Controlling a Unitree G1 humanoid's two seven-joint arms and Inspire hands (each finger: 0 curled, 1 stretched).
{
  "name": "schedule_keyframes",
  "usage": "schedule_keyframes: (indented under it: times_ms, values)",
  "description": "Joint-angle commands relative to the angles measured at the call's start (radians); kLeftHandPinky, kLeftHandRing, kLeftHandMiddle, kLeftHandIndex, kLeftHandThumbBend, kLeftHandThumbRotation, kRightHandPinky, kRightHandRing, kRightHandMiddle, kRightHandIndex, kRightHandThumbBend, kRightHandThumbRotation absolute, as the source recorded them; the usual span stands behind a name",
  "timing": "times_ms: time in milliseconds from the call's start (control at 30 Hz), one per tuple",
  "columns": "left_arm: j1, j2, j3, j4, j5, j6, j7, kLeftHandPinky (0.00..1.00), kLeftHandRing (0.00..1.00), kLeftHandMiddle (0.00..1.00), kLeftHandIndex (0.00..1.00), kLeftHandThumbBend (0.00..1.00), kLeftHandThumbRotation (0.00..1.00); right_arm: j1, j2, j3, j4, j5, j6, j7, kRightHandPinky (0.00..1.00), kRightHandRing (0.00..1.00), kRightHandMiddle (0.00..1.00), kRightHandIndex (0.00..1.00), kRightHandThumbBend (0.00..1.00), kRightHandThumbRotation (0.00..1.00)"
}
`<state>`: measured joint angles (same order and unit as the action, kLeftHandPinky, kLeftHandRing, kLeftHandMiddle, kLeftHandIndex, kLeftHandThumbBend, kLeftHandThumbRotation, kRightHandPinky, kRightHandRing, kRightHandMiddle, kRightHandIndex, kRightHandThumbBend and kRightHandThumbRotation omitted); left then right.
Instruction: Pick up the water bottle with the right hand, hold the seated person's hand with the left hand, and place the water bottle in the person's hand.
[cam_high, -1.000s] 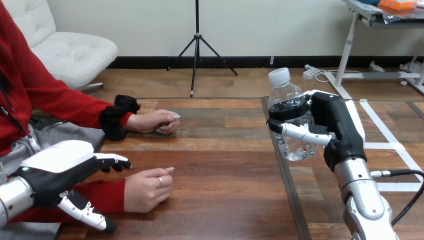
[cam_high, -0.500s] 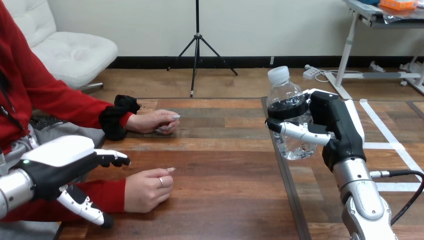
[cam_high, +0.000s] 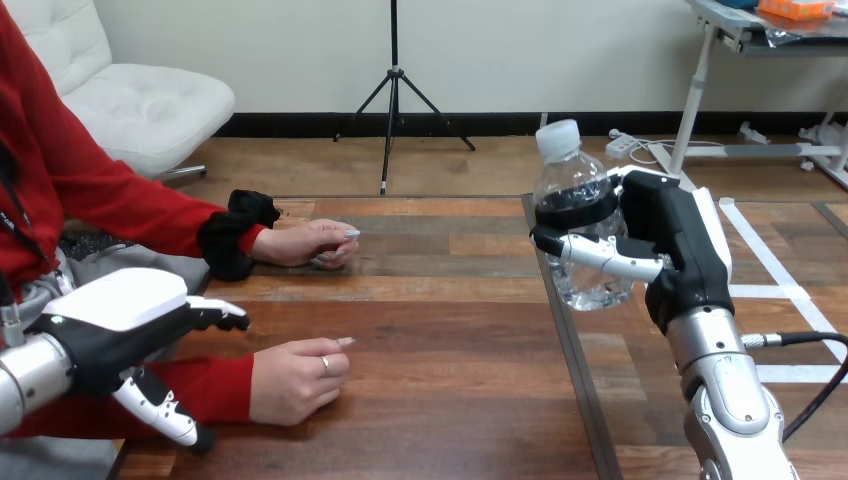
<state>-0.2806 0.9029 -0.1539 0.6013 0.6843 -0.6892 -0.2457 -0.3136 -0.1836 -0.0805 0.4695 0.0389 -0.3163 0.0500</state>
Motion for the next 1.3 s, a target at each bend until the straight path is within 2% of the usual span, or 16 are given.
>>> schedule_keyframes:
  times_ms: [0,167,400,800,1067,1267]
  values:
    - [-0.074,-0.008,-0.034,0.051,0.046,0.008,0.088,0.74,0.8,0.83,0.84,1.0,0.39,-0.038,0.012,-0.01,-0.069,0.012,-0.016,-0.001,0.06,0.1,0.16,0.19,0.64,0.0]
    - [-0.096,-0.017,-0.068,0.093,0.096,0.022,0.16,0.73,0.79,0.82,0.83,1.0,0.42,-0.038,0.014,-0.011,-0.073,0.013,-0.018,0.001,0.06,0.09,0.16,0.19,0.65,0.0]
    - [-0.138,-0.037,-0.128,0.192,0.17,0.017,0.308,0.71,0.76,0.8,0.82,1.0,0.44,-0.035,0.017,-0.012,-0.082,0.019,-0.015,0.005,0.06,0.09,0.16,0.19,0.65,0.0]
    - [-0.221,-0.076,-0.228,0.367,0.249,0.026,0.475,0.68,0.73,0.78,0.8,1.0,0.42,-0.024,0.023,-0.016,-0.117,0.029,0.004,0.011,0.06,0.09,0.17,0.19,0.66,0.0]
    - [-0.266,-0.107,-0.283,0.453,0.268,0.043,0.529,0.69,0.72,0.78,0.8,1.0,0.44,-0.02,0.025,-0.021,-0.139,0.039,0.012,0.025,0.06,0.09,0.17,0.19,0.65,0.0]
    - [-0.281,-0.135,-0.299,0.489,0.252,0.047,0.542,0.7,0.72,0.78,0.81,1.0,0.42,-0.016,0.026,-0.022,-0.163,0.039,0.028,0.022,0.06,0.09,0.17,0.19,0.65,0.0]
